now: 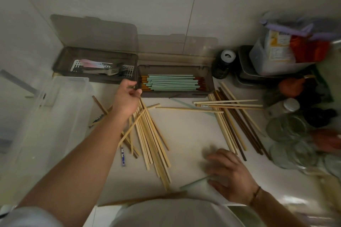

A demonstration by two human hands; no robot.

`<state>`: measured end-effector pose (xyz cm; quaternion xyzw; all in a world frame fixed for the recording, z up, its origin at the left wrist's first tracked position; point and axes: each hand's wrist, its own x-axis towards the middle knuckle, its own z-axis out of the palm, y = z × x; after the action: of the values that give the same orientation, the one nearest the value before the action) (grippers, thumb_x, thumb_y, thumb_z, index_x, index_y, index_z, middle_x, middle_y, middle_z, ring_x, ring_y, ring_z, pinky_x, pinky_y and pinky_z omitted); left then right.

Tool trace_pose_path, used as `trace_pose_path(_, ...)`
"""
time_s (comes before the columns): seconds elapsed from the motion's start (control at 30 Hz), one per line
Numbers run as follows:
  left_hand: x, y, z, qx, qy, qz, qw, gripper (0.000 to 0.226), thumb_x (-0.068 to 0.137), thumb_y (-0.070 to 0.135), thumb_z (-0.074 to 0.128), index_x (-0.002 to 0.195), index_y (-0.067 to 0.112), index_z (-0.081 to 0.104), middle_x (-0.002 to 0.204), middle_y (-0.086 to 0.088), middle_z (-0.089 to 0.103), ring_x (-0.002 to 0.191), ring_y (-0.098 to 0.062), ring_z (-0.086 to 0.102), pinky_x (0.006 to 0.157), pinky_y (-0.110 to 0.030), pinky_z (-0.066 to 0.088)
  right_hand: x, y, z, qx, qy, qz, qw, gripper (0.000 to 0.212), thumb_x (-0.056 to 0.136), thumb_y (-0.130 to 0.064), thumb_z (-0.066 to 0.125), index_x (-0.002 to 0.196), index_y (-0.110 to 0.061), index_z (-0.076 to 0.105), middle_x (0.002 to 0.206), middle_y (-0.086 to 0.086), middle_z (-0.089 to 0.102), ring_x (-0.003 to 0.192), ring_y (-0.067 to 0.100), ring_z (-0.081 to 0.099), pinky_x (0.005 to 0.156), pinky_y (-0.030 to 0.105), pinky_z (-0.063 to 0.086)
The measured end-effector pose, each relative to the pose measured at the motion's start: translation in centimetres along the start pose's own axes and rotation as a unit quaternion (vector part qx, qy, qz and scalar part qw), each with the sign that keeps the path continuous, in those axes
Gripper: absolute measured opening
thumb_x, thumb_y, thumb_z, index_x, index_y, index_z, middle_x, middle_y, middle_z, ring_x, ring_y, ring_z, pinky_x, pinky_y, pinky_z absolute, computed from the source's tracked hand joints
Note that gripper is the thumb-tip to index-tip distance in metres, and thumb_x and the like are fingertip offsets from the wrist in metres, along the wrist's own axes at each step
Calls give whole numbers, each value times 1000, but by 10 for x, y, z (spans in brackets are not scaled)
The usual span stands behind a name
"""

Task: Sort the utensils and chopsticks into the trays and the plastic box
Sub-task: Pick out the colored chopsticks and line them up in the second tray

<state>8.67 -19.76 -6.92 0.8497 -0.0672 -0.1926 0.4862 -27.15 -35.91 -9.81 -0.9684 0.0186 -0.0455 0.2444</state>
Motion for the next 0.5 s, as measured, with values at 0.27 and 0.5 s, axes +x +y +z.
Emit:
trace_pose_path(0.27, 0, 1, 1, 3, 1, -1, 1000, 21, 93, 23, 61, 103, 37, 48, 85, 21, 59, 79, 7, 54, 59, -14, 36, 12, 6, 4, -7, 59, -30, 998, 11, 88, -26, 63, 94, -21, 70, 117, -3, 63, 113, 24, 53, 96, 39, 43)
trace_pose_path(0.5, 1, 0, 0, 8, -8, 13, 1000, 20, 93, 23, 61, 103, 35, 48, 90, 18, 61, 80, 7, 55, 60, -15, 36, 100, 16, -26, -27, 184, 21, 982, 16, 88, -18, 55, 87, -9, 69, 89, 2, 67, 83, 19, 60, 74, 40, 51)
